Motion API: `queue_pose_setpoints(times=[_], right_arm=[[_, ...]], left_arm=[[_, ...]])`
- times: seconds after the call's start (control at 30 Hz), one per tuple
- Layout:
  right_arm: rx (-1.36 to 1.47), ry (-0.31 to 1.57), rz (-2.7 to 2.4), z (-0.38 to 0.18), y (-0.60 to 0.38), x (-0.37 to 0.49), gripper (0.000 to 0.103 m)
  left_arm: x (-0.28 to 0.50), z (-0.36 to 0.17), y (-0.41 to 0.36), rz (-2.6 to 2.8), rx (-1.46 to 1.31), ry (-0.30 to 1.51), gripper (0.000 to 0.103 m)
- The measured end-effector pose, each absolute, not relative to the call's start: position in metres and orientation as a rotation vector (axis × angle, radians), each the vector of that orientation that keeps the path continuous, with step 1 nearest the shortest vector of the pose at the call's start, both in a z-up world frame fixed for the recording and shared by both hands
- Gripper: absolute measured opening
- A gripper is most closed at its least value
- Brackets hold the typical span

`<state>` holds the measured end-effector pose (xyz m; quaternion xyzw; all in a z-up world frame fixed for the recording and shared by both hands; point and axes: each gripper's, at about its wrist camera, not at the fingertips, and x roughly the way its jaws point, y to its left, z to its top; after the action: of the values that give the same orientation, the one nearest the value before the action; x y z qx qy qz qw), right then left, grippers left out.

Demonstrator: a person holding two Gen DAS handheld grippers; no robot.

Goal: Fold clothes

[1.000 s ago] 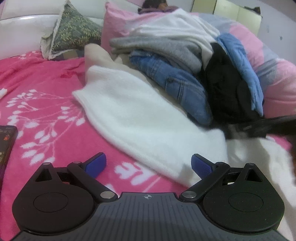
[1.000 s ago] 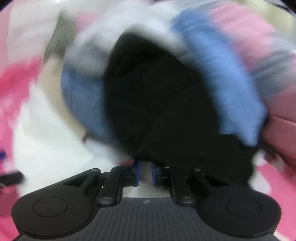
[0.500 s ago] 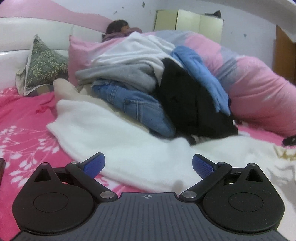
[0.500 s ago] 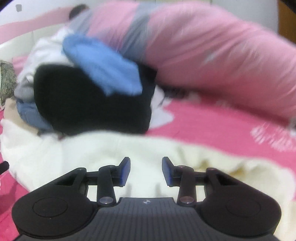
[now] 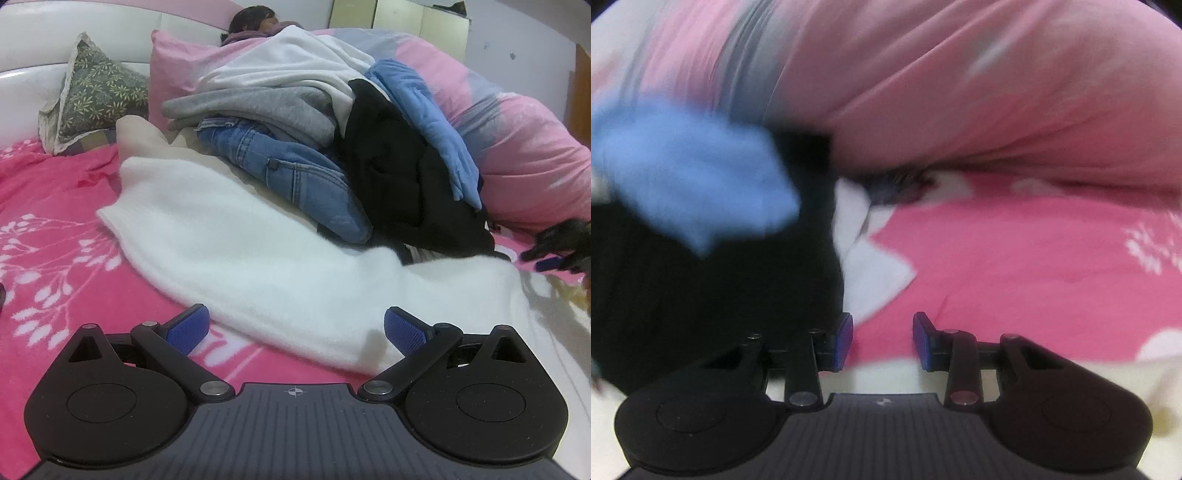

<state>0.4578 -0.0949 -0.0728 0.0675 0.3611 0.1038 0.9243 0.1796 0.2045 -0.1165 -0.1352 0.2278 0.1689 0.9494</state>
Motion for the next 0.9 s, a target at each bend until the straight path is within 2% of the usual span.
queue_pose_setpoints(times=[0.13, 0.3, 0.43, 0.67, 0.9], right_arm=[[0.305, 0.681, 0.205, -0.030, -0.157, 0.421, 0.038], [0.277, 0.662, 0.122, 0.023, -0.245, 0.332, 0.039], [0.215, 0.680, 0.050, 0.029, -0.294, 0.278, 0.039], [0.154, 0.733, 0.110, -0.013, -0.297, 0.296, 0.039], [0.075, 0.823, 0.217, -0.071, -0.253, 0.364, 0.038]], left_arm=[[0.180, -0.116, 0.207, 0.340, -0.292, 0.458, 0.102], [0.163, -0.101, 0.200, 0.337, -0.284, 0.339, 0.102], [0.165, -0.081, 0.168, 0.278, -0.239, 0.306, 0.103], [0.222, -0.065, 0.073, 0.030, -0.180, 0.451, 0.103], [0.282, -0.107, 0.015, 0.006, -0.094, 0.488, 0.103]])
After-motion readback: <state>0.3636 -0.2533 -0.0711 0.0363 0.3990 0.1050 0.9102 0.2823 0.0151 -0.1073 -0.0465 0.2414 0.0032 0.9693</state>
